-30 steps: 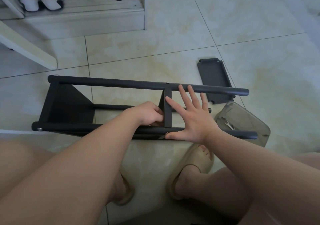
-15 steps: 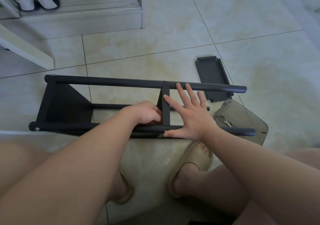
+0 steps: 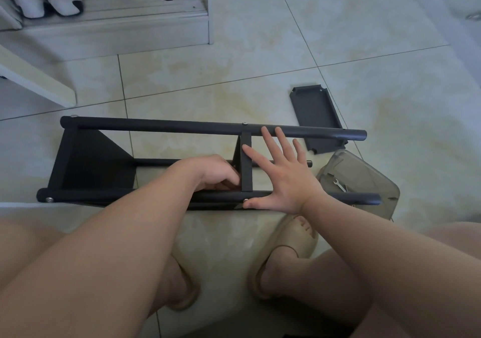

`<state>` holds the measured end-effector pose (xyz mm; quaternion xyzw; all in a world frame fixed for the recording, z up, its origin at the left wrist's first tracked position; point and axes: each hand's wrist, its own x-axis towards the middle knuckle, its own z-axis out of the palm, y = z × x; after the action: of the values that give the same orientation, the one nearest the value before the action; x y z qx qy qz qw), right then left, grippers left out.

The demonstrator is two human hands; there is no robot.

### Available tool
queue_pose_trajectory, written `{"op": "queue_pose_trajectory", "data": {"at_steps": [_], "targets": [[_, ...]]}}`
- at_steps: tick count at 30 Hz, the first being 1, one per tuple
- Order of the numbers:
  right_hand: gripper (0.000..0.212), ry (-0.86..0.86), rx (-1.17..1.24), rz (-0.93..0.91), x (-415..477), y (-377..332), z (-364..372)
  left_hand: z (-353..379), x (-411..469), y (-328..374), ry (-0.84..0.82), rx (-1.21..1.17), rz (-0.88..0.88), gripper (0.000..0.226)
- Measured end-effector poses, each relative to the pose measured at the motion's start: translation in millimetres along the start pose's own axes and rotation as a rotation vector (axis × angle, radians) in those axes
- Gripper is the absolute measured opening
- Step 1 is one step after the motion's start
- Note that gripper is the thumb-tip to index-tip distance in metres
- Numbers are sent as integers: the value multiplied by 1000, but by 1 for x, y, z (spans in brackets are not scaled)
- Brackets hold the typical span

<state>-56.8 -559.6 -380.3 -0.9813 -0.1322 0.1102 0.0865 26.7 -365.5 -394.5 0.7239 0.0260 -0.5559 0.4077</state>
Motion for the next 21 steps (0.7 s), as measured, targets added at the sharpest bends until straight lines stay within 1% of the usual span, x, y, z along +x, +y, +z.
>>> {"op": "queue_pose_trajectory", "data": {"at_steps": [4,7,11,21], "targets": [[113,1,3,1,0,0,0,2,-1,2,1,-20,-14,17],[113,-1,-5,4,-1,-1,0,2,-3,3,-45,-48,-39,11],[113,-1,-8,5,-1,-1,-1,1,0,2,-74,-57,-76,11],[114,-21,-20,9,-1,-1,-3,1,1,2,-102,-74,-87,14]]}}
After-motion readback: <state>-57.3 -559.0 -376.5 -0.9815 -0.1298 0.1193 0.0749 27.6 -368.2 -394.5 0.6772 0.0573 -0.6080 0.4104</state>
